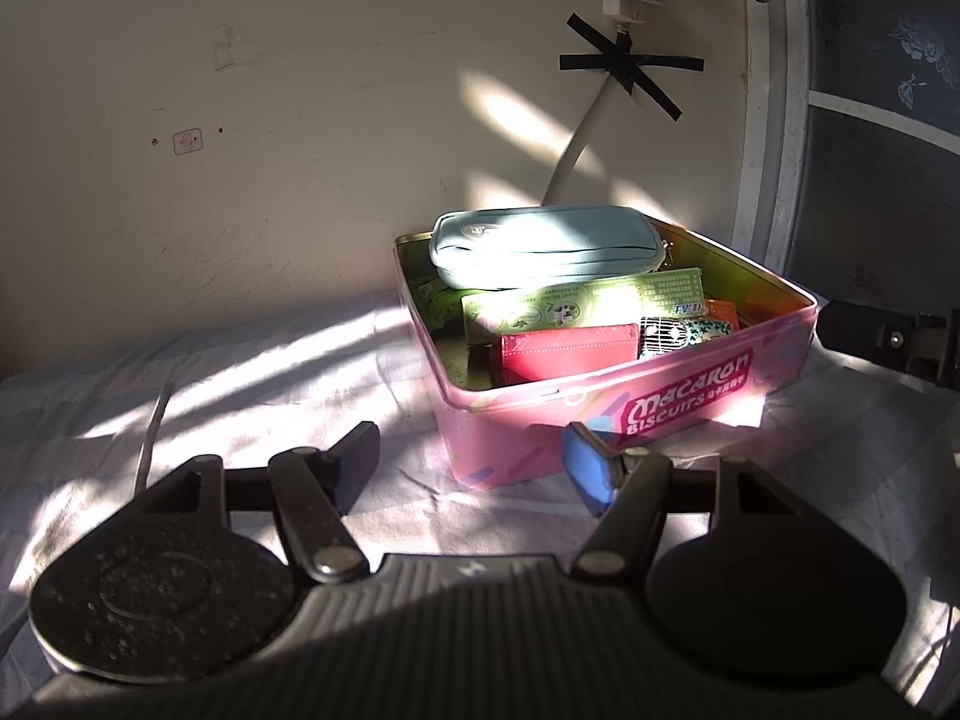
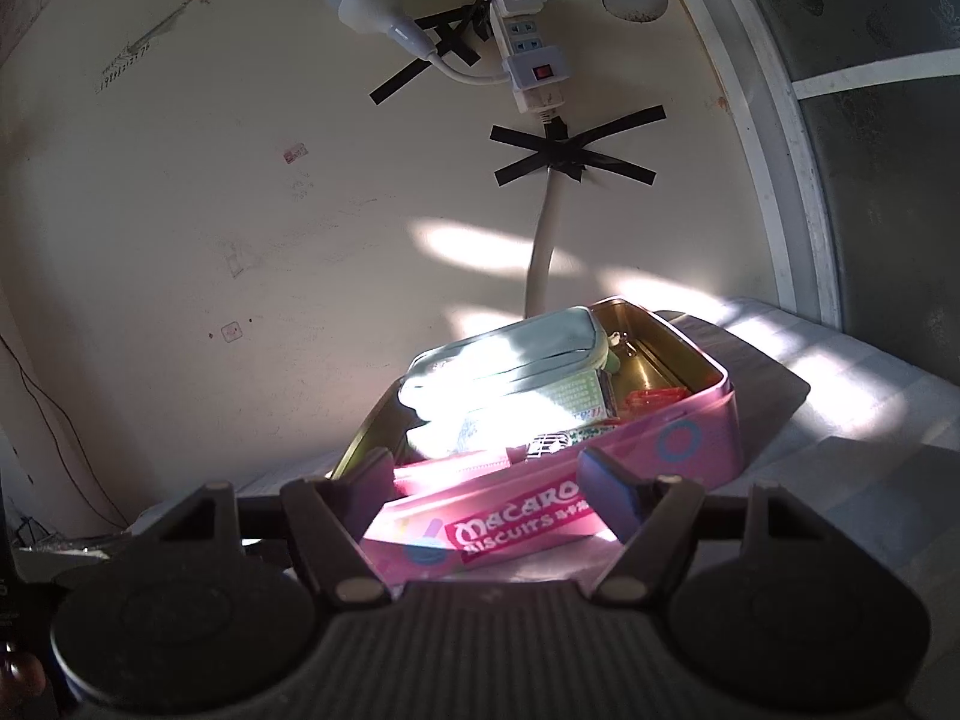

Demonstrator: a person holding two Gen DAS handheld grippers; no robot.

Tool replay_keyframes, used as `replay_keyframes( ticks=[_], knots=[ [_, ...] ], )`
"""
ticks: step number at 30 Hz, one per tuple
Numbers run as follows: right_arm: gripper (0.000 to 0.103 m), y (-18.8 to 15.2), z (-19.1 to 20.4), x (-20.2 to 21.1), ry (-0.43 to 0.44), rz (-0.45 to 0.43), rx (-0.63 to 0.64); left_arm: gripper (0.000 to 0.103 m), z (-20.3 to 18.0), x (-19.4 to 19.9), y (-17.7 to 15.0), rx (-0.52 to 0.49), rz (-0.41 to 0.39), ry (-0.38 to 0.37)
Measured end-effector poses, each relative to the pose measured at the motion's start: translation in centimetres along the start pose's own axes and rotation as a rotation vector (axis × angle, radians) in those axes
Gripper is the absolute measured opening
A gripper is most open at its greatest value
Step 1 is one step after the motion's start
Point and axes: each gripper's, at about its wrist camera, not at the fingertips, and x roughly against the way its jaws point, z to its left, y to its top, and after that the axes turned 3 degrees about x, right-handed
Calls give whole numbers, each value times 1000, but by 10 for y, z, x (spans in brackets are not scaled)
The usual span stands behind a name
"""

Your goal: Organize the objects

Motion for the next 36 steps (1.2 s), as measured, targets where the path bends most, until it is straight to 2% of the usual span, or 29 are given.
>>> replay_keyframes(
  ticks=[13, 28, 30, 32, 36],
  knots=[
    [72, -34, 25, 0, 14, 55, -10, 71, 16, 10, -27, 9, 26, 11],
    [73, -43, 38, 1, 21, 48, -33, 72, 31, 13, -37, 32, 33, 24],
    [73, -44, 38, 1, 17, 45, -35, 73, 32, 12, -38, 30, 34, 26],
    [74, -44, 39, 1, 13, 42, -34, 79, 32, 11, -38, 31, 32, 28],
    [74, -44, 38, -2, 9, 45, -40, 79, 30, 10, -39, 20, 32, 32]
  ],
)
